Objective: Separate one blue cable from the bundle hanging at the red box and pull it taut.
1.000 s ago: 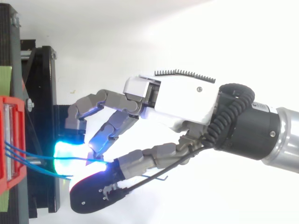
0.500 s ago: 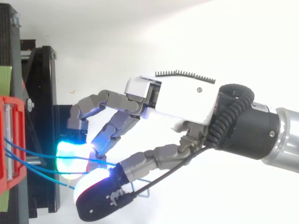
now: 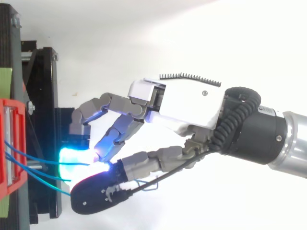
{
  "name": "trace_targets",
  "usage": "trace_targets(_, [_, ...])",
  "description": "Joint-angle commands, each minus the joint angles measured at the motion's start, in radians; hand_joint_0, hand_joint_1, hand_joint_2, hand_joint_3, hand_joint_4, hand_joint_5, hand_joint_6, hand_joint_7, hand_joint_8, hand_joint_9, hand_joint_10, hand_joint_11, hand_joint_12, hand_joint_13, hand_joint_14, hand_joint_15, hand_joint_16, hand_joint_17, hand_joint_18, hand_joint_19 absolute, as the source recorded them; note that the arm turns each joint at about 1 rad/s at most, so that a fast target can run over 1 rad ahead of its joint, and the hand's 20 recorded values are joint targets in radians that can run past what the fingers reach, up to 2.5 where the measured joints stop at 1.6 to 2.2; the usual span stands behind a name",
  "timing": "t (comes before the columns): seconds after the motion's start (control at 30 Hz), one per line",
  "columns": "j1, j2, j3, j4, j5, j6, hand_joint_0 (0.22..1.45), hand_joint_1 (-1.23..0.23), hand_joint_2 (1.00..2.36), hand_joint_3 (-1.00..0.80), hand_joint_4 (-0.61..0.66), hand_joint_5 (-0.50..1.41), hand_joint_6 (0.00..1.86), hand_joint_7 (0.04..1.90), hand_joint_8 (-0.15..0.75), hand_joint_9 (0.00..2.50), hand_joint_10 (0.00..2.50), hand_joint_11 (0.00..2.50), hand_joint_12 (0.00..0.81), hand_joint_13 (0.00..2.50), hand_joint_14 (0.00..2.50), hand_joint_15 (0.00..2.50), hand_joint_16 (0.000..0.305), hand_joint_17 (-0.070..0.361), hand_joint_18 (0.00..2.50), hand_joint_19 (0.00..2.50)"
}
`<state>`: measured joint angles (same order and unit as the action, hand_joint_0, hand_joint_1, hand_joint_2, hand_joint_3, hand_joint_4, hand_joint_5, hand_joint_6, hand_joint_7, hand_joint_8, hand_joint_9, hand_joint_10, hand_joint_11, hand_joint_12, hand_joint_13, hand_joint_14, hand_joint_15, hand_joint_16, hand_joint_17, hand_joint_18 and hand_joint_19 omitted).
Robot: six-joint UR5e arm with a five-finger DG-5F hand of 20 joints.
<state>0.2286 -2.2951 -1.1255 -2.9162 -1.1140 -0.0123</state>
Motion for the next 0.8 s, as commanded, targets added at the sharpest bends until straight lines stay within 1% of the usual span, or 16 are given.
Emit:
trace_targets(0.0, [0.0, 0.0, 0.0, 0.0, 0.0, 0.0, 0.74, -0.88, 1.02, -0.3, 0.14, -0.22, 0.87, 1.04, 0.341, 1.06, 0.02, 0.98, 0.358, 1.06, 0.02, 0.61, 0.031, 0.071, 0.84, 0.47])
trace_targets(0.13, [0.0, 0.0, -0.003, 0.0, 0.0, 0.0, 0.81, -0.92, 1.01, -0.36, 0.14, -0.22, 0.88, 1.06, 0.331, 1.06, 0.02, 1.0, 0.356, 1.04, 0.02, 0.61, 0.032, 0.072, 0.82, 0.49])
trace_targets(0.17, [0.0, 0.0, -0.008, 0.0, -0.001, 0.0, 0.83, -0.91, 1.01, -0.4, 0.13, -0.21, 0.88, 1.06, 0.325, 1.06, 0.02, 0.99, 0.361, 1.04, 0.02, 0.62, 0.032, 0.073, 0.81, 0.51])
trace_targets(0.23, [0.002, 0.0, -0.011, 0.002, -0.001, 0.0, 0.84, -0.91, 1.01, -0.43, 0.13, -0.21, 0.88, 1.06, 0.324, 1.06, 0.02, 0.99, 0.359, 1.03, 0.02, 0.62, 0.032, 0.073, 0.8, 0.52])
trace_targets(0.27, [0.003, 0.0, -0.011, 0.003, 0.0, 0.003, 0.85, -0.9, 1.0, -0.48, 0.12, -0.21, 0.88, 1.06, 0.322, 1.07, 0.02, 1.0, 0.356, 1.02, 0.02, 0.62, 0.033, 0.073, 0.8, 0.52])
trace_targets(0.3, [0.003, 0.0, -0.011, 0.003, 0.0, 0.003, 0.84, -0.92, 1.0, -0.5, 0.12, -0.21, 0.88, 1.07, 0.316, 1.06, 0.02, 1.0, 0.355, 1.0, 0.02, 0.62, 0.033, 0.074, 0.82, 0.48])
trace_targets(0.33, [0.003, 0.0, -0.011, 0.003, 0.0, 0.002, 0.8, -0.94, 1.0, -0.5, 0.12, -0.21, 0.88, 1.08, 0.306, 1.02, 0.02, 1.0, 0.359, 0.96, 0.02, 0.61, 0.034, 0.078, 0.83, 0.44])
trace_targets(0.37, [0.003, 0.0, -0.011, 0.003, 0.0, 0.002, 0.74, -1.0, 1.0, -0.5, 0.1, -0.21, 0.87, 1.09, 0.295, 0.98, 0.02, 0.99, 0.357, 0.87, 0.02, 0.6, 0.037, 0.084, 0.8, 0.44])
trace_targets(0.4, [0.003, 0.0, -0.011, 0.003, 0.0, 0.002, 0.62, -1.06, 1.0, -0.5, 0.1, -0.22, 0.86, 1.1, 0.286, 0.92, 0.02, 0.98, 0.369, 0.79, 0.02, 0.58, 0.043, 0.096, 0.76, 0.46])
trace_targets(0.5, [0.003, 0.0, -0.011, 0.003, 0.0, 0.002, 0.49, -1.1, 1.0, -0.5, 0.13, -0.22, 0.86, 1.07, 0.303, 0.9, 0.02, 0.97, 0.398, 0.75, 0.02, 0.55, 0.048, 0.108, 0.79, 0.46])
trace_targets(0.53, [0.003, 0.0, -0.011, 0.003, 0.0, 0.003, 0.48, -1.08, 1.0, -0.5, 0.13, -0.22, 0.86, 1.04, 0.308, 0.9, 0.02, 0.96, 0.403, 0.76, 0.02, 0.55, 0.049, 0.111, 0.79, 0.45])
trace_targets(0.57, [0.003, 0.0, -0.013, 0.003, 0.0, 0.002, 0.42, -1.04, 1.0, -0.5, 0.15, -0.22, 0.86, 1.02, 0.333, 0.93, 0.02, 0.95, 0.419, 0.77, 0.02, 0.55, 0.054, 0.12, 0.82, 0.46])
trace_targets(0.63, [0.003, 0.0, -0.011, 0.003, 0.0, 0.002, 0.4, -0.96, 1.0, -0.5, 0.17, -0.21, 0.85, 1.0, 0.353, 0.97, 0.02, 0.95, 0.434, 0.8, 0.02, 0.55, 0.056, 0.126, 0.86, 0.47])
trace_targets(0.67, [0.003, 0.0, -0.011, 0.003, 0.0, 0.0, 0.4, -0.91, 1.0, -0.5, 0.18, -0.2, 0.84, 1.01, 0.36, 1.0, 0.02, 0.95, 0.443, 0.82, 0.02, 0.55, 0.057, 0.129, 0.89, 0.47])
trace_targets(0.73, [0.003, 0.0, -0.011, 0.003, 0.0, 0.0, 0.44, -0.77, 1.0, -0.5, 0.17, -0.19, 0.83, 1.02, 0.353, 1.03, 0.02, 0.93, 0.427, 0.84, 0.02, 0.55, 0.054, 0.123, 0.9, 0.5])
trace_targets(0.77, [0.003, 0.0, -0.011, 0.003, -0.001, 0.0, 0.47, -0.67, 1.0, -0.5, 0.16, -0.18, 0.83, 1.04, 0.343, 1.04, 0.02, 0.93, 0.414, 0.85, 0.02, 0.55, 0.052, 0.116, 0.89, 0.52])
